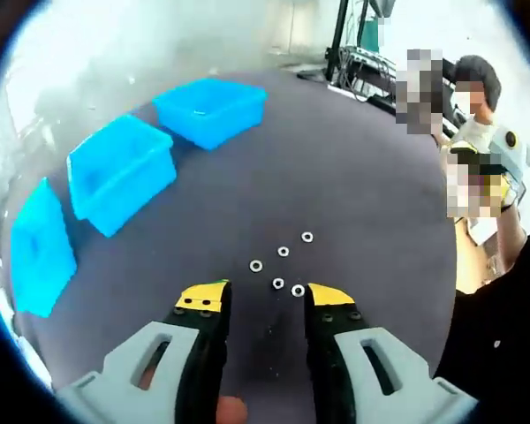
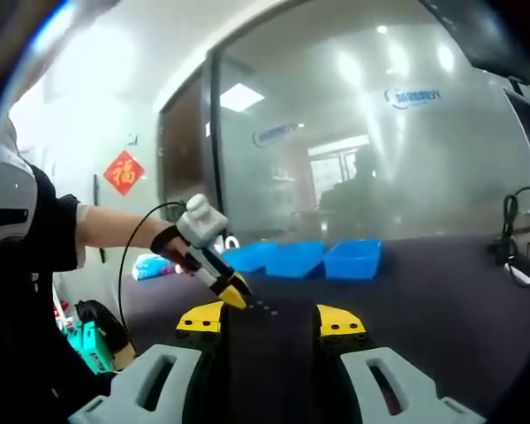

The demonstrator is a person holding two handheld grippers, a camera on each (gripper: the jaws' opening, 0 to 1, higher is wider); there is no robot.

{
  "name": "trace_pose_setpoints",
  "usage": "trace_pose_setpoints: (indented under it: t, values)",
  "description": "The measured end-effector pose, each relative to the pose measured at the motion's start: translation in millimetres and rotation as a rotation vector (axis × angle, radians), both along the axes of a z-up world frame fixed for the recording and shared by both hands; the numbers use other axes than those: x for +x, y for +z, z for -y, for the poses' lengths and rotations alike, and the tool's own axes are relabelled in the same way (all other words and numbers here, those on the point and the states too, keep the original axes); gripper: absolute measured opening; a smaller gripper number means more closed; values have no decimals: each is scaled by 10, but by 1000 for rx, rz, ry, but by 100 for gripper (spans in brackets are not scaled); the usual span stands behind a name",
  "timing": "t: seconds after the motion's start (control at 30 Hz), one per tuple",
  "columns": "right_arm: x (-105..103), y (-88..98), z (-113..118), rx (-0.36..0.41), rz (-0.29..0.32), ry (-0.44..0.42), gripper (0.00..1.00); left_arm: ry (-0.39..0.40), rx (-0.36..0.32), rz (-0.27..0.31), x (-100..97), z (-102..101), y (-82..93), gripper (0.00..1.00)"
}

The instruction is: Sort the screws, nuts, and washers into the corresponding bins

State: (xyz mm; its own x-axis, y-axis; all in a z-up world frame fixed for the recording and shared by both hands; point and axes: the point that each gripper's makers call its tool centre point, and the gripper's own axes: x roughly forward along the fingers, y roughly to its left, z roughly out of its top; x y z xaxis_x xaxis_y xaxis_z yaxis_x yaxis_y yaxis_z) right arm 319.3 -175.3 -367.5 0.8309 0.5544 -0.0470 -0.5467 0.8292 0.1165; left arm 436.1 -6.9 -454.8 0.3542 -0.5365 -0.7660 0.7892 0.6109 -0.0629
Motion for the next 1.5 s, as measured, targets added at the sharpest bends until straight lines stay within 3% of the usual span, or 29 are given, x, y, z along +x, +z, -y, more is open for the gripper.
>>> trace_pose_setpoints:
  t: [0.3,0.6,0.93,1.13,1.33,1.5]
  values:
    - [12,-29,18,6,-6,-1,34,6,12,-14,42,42,-49,24]
    - [9,-32,22,10,-5,0,34,-3,58,19,59,30,-110,18]
    - [-16,-20,30,13,-1,-2,34,1,37,4,6,61,-119,6]
    - [-27,-10,26,14,1,-2,34,13,19,6,-3,54,-121,6]
    - [-35,0,15,12,4,0,34,43,-54,8,-24,34,-60,6]
    - [-26,8,-5,8,4,4,34,58,-145,60,-43,29,61,6]
